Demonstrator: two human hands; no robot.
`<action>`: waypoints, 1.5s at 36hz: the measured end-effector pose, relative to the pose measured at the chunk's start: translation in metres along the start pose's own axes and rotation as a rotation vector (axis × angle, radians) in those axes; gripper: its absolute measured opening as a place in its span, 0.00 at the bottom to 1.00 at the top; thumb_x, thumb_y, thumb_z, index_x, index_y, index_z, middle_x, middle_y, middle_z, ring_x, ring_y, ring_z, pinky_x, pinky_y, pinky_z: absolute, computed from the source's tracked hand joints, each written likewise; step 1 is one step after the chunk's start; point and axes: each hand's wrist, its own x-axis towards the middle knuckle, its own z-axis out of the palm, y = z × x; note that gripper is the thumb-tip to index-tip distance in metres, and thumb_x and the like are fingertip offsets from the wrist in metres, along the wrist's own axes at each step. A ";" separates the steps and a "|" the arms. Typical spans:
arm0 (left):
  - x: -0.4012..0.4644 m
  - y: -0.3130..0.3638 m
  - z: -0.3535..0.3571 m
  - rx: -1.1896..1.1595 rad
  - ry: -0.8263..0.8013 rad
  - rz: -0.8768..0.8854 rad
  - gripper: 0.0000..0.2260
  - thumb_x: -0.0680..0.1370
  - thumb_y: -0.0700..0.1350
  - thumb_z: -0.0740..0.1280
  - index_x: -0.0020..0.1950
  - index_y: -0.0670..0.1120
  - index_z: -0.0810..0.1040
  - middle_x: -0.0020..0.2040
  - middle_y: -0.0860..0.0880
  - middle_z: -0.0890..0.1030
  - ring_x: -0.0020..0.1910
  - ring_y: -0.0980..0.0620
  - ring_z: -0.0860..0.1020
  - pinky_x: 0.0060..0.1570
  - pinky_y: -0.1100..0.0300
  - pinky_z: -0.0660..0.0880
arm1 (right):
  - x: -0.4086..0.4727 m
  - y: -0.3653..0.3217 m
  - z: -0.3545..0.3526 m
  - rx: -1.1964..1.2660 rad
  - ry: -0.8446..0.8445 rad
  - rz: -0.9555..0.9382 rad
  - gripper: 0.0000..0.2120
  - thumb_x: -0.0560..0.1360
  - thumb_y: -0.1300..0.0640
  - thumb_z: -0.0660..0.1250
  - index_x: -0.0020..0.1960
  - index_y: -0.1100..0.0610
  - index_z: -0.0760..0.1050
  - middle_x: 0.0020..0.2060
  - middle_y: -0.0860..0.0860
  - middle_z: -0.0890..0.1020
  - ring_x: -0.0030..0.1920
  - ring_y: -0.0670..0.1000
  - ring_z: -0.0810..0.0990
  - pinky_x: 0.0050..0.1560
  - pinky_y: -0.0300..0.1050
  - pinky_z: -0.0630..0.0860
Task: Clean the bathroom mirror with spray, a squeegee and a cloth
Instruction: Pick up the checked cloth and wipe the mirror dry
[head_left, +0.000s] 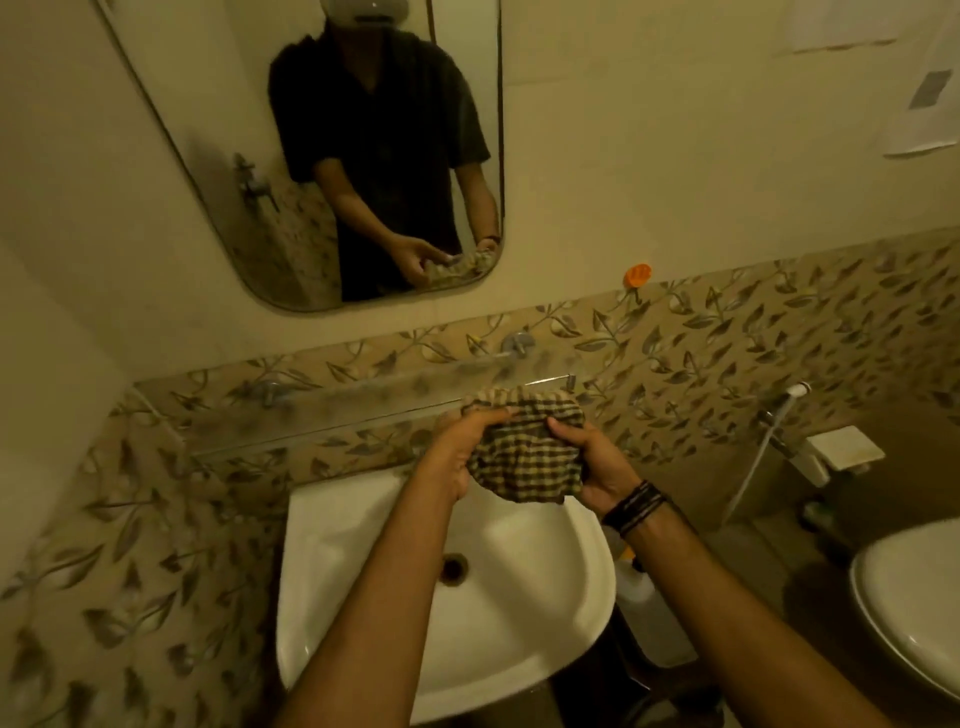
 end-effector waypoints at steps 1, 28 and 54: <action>0.002 0.010 -0.003 0.002 0.091 0.069 0.18 0.72 0.42 0.78 0.60 0.41 0.82 0.52 0.41 0.87 0.50 0.41 0.85 0.49 0.50 0.83 | 0.005 -0.003 0.008 0.030 -0.003 0.014 0.21 0.78 0.59 0.64 0.69 0.65 0.72 0.65 0.64 0.78 0.62 0.62 0.80 0.61 0.56 0.79; -0.083 0.312 -0.181 0.676 0.970 1.219 0.12 0.77 0.47 0.72 0.61 0.49 0.80 0.57 0.49 0.77 0.55 0.50 0.78 0.55 0.56 0.77 | 0.080 -0.142 0.372 -0.003 -0.148 -0.811 0.23 0.83 0.51 0.60 0.77 0.49 0.63 0.69 0.53 0.76 0.68 0.55 0.75 0.70 0.60 0.71; -0.015 0.425 -0.238 1.032 1.320 1.655 0.26 0.85 0.51 0.49 0.83 0.46 0.55 0.84 0.45 0.53 0.83 0.47 0.51 0.80 0.46 0.53 | 0.194 -0.175 0.427 -2.027 0.246 -1.879 0.38 0.75 0.42 0.58 0.82 0.47 0.50 0.80 0.54 0.56 0.80 0.58 0.47 0.77 0.63 0.42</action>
